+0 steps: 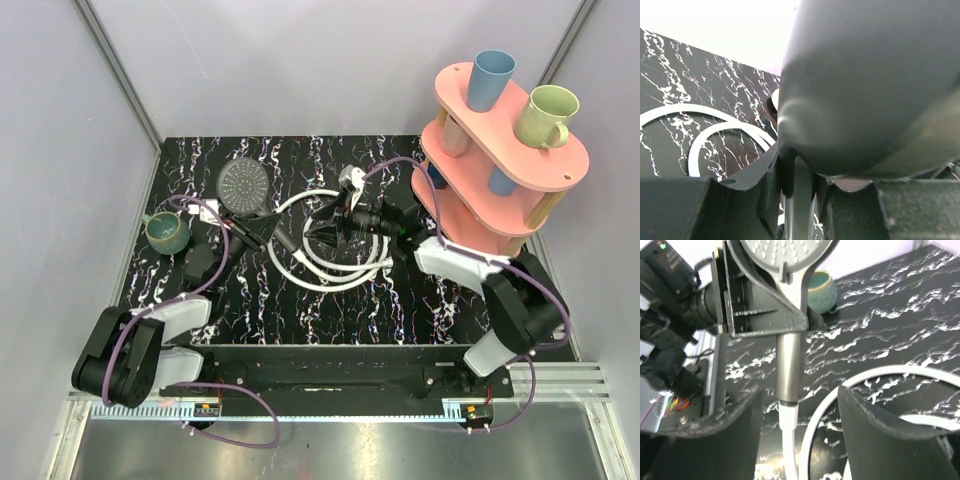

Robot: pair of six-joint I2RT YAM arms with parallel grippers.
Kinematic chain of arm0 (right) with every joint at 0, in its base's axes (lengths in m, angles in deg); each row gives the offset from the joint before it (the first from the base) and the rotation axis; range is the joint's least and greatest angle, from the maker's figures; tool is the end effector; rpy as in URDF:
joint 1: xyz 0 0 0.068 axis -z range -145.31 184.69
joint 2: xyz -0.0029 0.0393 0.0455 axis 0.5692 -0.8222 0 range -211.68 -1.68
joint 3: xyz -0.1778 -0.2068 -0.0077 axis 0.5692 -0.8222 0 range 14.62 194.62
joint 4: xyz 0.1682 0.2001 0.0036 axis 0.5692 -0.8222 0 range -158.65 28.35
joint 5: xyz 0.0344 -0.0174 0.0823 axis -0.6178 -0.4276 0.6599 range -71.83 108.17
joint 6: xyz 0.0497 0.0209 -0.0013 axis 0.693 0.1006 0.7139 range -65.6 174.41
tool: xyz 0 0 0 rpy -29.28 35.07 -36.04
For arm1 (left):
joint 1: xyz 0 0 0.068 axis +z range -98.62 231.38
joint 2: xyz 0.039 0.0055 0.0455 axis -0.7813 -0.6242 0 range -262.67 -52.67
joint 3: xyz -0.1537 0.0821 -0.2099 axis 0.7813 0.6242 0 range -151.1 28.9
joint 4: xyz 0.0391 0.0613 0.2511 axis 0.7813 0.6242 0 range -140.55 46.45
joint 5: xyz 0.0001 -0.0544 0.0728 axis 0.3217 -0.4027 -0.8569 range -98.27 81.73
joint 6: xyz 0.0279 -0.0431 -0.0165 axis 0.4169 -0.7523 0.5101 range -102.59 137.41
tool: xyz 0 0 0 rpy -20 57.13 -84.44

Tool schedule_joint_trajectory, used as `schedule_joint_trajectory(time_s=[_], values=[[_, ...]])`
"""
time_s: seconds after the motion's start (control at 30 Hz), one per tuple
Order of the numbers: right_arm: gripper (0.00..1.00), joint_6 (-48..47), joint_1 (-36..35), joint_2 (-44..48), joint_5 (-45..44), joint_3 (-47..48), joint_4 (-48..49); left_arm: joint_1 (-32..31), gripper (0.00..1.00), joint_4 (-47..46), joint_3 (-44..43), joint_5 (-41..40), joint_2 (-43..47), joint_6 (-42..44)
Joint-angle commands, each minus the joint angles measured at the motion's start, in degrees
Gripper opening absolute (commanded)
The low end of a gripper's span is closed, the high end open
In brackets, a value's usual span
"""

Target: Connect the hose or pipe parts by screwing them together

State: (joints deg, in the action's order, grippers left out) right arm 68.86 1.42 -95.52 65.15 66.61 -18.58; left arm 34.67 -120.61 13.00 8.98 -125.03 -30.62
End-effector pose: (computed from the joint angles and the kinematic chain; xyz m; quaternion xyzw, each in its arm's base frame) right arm 0.2854 0.2185 0.2602 -0.3859 0.5864 0.5201 0.4865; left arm 0.2177 -0.0764 0.2195 -0.0515 0.6205 -0.4943 0.6066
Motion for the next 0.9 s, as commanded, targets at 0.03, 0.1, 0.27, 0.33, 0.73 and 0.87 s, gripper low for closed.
schedule_joint_trajectory(time_s=[0.03,0.1,0.27,0.33,0.73,0.87], values=[[0.68,-22.9,-9.9,7.9,-28.1,0.2,-23.0,-1.5,0.00,8.1,-6.3,-9.4,9.9,0.7],[0.68,-24.6,-12.8,8.8,-36.1,0.0,-24.1,-2.4,0.00,20.6,-8.3,-14.5,12.6,1.0],[0.69,-28.9,-21.8,8.1,-48.8,0.5,-23.0,-5.5,0.00,43.1,-14.7,-26.4,19.5,-2.2],[0.70,-31.1,-24.0,6.8,-53.4,1.6,-22.6,-6.9,0.00,47.6,-17.8,-30.2,20.3,-1.4],[0.63,-41.1,-30.2,-3.0,-68.2,9.4,-20.0,-8.0,0.00,64.3,-23.9,-35.7,21.5,-7.1],[0.44,-42.6,-30.4,-5.2,-69.6,10.2,-17.1,-8.0,0.00,65.7,-24.6,-35.2,21.8,-9.1]])
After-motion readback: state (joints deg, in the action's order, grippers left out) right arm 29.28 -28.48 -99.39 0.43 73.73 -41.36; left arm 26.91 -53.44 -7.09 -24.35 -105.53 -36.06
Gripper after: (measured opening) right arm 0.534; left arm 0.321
